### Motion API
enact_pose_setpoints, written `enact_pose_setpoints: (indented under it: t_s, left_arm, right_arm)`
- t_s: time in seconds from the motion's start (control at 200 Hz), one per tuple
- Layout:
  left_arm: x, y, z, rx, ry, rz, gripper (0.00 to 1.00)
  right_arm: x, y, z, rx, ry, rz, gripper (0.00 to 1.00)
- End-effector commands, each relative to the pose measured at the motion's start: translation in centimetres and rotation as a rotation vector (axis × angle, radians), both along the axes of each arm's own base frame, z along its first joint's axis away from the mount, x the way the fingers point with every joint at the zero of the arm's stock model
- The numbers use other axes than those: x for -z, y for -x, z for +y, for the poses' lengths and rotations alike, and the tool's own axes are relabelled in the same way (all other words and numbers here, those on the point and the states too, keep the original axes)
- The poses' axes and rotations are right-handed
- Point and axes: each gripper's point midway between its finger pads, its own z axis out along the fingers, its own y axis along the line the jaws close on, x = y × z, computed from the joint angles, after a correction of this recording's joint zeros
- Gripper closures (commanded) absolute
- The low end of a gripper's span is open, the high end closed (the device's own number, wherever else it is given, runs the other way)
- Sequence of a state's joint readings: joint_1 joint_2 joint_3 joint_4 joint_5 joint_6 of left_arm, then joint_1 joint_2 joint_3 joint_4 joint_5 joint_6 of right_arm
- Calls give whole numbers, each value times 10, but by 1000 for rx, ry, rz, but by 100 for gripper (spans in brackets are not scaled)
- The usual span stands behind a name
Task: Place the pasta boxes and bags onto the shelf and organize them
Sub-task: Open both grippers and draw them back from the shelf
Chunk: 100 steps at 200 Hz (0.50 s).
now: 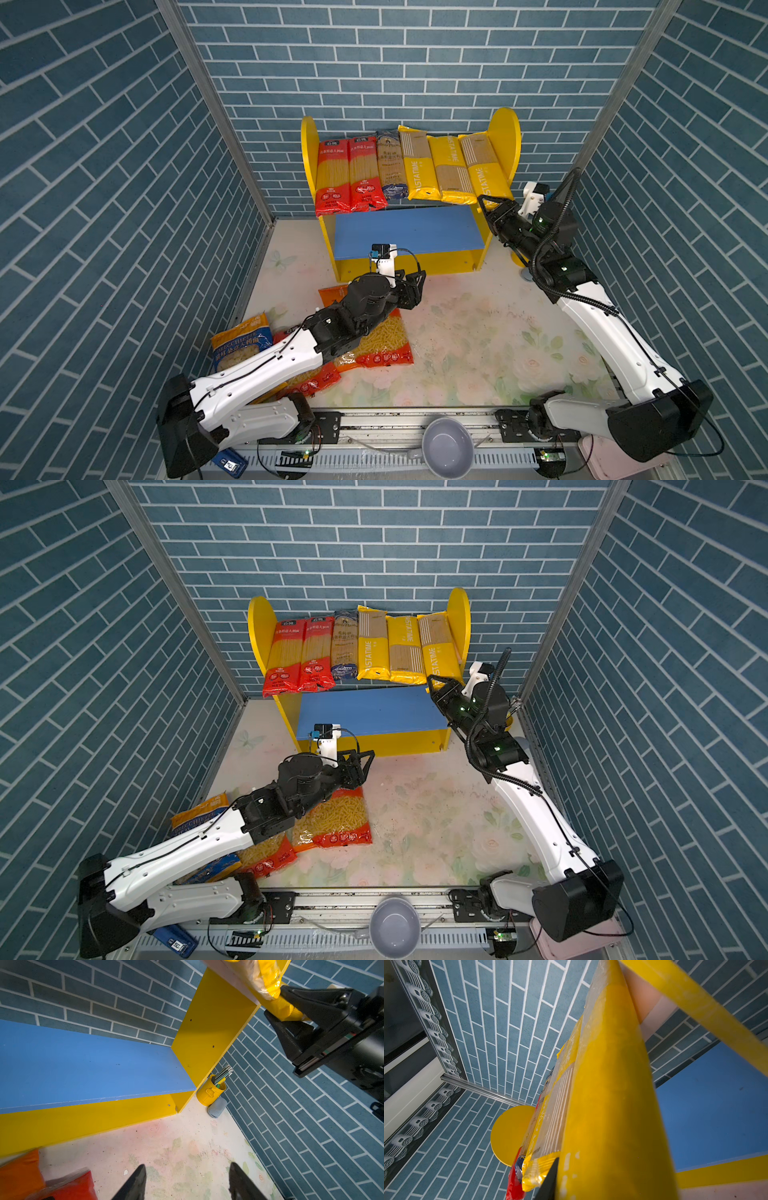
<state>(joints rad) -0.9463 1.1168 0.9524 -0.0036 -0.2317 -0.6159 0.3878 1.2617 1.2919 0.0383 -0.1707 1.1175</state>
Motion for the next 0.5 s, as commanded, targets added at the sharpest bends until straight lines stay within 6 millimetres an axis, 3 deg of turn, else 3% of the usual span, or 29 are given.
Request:
enact_pose_setpoints:
  t_s: [0.0,0.135,0.275,0.345,0.415,0.495]
  left_arm:
    - [0,2,8,-23,-2,-11,36]
    - [3,2,7,-21,-4,-6,36]
    - [3,2,7,-19,-1,-4,36]
    - [3,3,10,-26,-5,-7,36]
    - [3,5,15,-35,-12,-11,36]
    - [3,6,19,-42,-26,-17,36]
  right_arm:
    - [-34,1,1,-12,14,-97,69]
    - [-44,-5,1,-8,50,-107,69]
    - [-37,-17,7,-24,51,-78,67]
    - [-36,-17,9,-39,54,-83,55]
    - [-30,-12,11,-60,63,-68,37]
    - [-33,1,10,-87,65,-82,23]
